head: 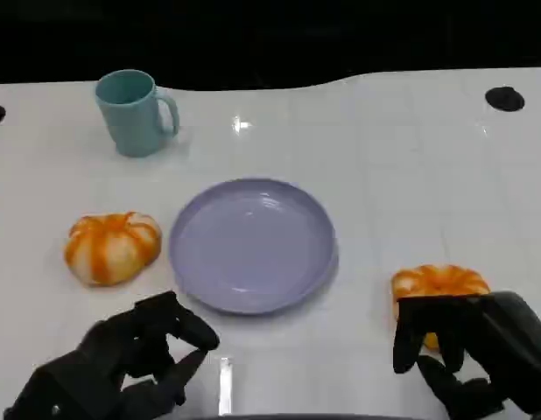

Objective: Grasp the bread from the table and place it into the plate.

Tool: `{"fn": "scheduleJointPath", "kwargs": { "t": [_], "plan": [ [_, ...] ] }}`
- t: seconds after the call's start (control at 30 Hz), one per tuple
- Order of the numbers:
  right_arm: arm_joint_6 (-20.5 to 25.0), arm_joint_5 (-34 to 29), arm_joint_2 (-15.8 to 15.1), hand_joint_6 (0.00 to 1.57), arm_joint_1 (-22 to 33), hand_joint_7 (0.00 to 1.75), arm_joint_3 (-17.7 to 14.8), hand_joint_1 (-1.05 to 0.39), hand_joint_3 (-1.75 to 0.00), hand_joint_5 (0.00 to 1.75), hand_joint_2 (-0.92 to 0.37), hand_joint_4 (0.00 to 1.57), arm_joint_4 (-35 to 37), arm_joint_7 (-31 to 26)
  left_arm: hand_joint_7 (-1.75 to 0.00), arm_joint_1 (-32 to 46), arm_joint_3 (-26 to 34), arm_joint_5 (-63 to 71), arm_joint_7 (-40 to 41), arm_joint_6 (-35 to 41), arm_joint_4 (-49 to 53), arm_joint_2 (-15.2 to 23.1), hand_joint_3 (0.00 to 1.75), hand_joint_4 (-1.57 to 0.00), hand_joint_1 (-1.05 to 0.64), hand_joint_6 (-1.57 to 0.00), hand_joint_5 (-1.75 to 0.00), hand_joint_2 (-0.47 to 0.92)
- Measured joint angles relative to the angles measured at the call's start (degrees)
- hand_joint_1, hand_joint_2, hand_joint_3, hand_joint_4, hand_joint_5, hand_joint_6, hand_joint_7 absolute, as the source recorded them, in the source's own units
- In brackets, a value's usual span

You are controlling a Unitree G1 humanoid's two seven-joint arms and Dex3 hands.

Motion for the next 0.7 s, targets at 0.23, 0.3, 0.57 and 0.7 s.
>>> {"fn": "scheduleJointPath", "kwargs": {
  "t": [0.23,0.3,0.57,0.7],
  "plan": [
    [-0.1,0.0,0.0,0.94,0.0,1.34,0.0,0.11,-1.49,1.74,-0.11,1.01,0.0,0.0,-1.28,0.0,0.0,0.0,0.0,0.0,0.0,0.0,0.6,-0.73,-0.31,-0.64,-1.75,0.84],
    [-0.1,-0.1,0.0,0.94,0.0,1.34,0.0,0.11,-1.5,1.74,-0.11,1.01,0.0,0.0,-1.28,0.0,0.0,0.0,0.0,-0.1,0.0,0.0,0.6,-0.73,-0.31,-0.64,-1.75,0.84],
    [-0.2,0.0,0.0,0.93,0.0,1.35,0.0,0.1,-1.5,1.74,-0.12,1.0,0.1,0.0,-1.28,0.0,0.1,0.0,0.0,-0.1,0.0,0.1,0.62,-0.74,-0.32,-0.64,-1.75,0.83],
    [-0.2,0.0,0.0,0.93,0.0,1.36,0.0,0.1,-1.5,1.75,-0.11,1.0,0.1,0.0,-1.28,0.0,0.1,0.0,0.0,-0.1,0.0,0.1,0.62,-0.74,-0.32,-0.64,-1.75,0.83]
  ]
}}
